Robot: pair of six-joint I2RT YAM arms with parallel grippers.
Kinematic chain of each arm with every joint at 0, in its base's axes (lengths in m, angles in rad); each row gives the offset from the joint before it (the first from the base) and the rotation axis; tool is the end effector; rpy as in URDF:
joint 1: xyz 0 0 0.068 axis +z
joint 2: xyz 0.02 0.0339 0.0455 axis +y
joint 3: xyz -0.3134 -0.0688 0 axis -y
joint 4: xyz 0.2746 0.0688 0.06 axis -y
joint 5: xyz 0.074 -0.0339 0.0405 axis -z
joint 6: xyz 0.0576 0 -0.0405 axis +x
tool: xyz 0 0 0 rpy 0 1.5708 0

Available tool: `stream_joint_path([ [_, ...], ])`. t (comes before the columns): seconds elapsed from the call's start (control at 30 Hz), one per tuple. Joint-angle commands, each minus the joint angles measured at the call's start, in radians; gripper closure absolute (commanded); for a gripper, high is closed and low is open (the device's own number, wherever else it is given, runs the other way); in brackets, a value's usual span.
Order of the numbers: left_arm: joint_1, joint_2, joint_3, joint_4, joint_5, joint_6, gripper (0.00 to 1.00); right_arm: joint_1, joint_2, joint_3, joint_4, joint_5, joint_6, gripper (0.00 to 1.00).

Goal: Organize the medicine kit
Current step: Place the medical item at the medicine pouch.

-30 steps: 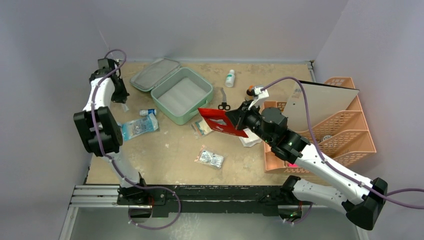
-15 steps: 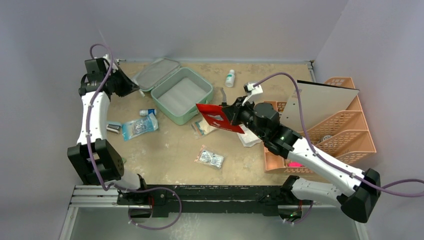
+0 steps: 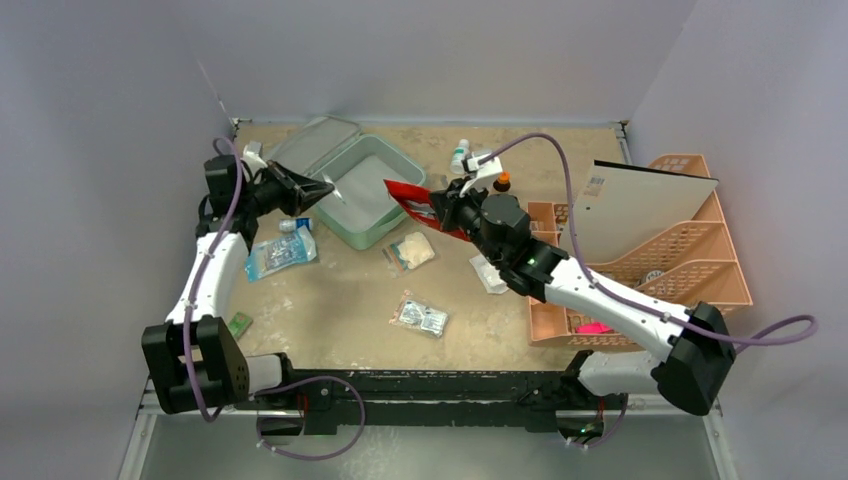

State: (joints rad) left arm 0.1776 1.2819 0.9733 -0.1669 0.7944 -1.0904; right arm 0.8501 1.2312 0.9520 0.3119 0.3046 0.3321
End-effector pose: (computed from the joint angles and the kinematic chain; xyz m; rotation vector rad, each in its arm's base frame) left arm 0.3146 0.0147 0.3353 -0.8131 2.0151 -1.3585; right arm 0.2274 0.2328 0.3952 -0.1607 1.5739 0.7006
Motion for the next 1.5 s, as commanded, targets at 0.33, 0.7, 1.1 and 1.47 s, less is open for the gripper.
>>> stream_joint_path([
  [0.33, -0.068, -0.211, -0.186, 0.450, 0.091, -0.541, 1.00, 0.145, 0.201, 0.195, 0.255, 0.211, -0.073, 1.00],
  [0.7, -0.073, -0.278, -0.290, 0.547, 0.078, -0.707, 1.00, 0.198, 0.322, 0.295, 0.331, 0.240, -0.050, 1.00],
  [1.1, -0.085, -0.312, -0.295, 0.401, 0.012, -0.645, 1.00, 0.219, 0.368, 0.324, 0.338, 0.258, -0.021, 1.00],
  [1.47, -0.098, -0.323, -0.272, 0.247, -0.054, -0.602, 1.00, 0.240, 0.398, 0.334, 0.346, 0.232, -0.013, 1.00],
])
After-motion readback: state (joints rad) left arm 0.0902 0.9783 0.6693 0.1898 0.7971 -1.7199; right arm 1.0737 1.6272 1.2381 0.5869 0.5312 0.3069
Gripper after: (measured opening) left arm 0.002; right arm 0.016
